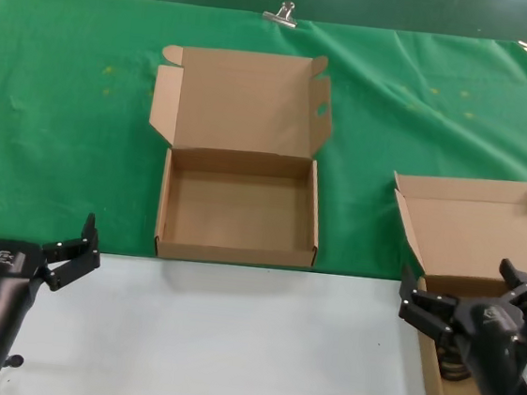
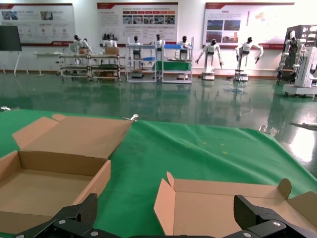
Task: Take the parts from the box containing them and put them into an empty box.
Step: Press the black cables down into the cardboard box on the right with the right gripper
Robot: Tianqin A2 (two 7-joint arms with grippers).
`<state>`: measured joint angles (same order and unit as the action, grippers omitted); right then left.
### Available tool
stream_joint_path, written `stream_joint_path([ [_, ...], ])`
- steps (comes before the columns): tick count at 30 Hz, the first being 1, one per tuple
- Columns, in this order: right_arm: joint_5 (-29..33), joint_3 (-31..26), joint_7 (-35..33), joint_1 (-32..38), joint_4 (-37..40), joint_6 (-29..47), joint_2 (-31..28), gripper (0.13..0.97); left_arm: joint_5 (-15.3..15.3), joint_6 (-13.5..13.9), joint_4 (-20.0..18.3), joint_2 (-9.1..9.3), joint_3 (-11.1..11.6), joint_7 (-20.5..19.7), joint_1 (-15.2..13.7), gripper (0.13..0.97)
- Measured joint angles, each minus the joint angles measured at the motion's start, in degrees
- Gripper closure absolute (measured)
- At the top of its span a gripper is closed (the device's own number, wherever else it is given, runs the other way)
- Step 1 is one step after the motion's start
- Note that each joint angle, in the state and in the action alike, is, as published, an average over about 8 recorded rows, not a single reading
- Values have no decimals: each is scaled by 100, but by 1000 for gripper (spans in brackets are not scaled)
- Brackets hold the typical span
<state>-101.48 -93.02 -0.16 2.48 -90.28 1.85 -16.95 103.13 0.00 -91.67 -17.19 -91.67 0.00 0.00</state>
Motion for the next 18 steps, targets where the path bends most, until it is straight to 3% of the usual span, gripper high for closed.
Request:
stream_joint_path([
  [18, 0, 0, 0, 0, 0, 0, 0, 129, 0, 0, 0, 0, 0, 0, 0, 132],
])
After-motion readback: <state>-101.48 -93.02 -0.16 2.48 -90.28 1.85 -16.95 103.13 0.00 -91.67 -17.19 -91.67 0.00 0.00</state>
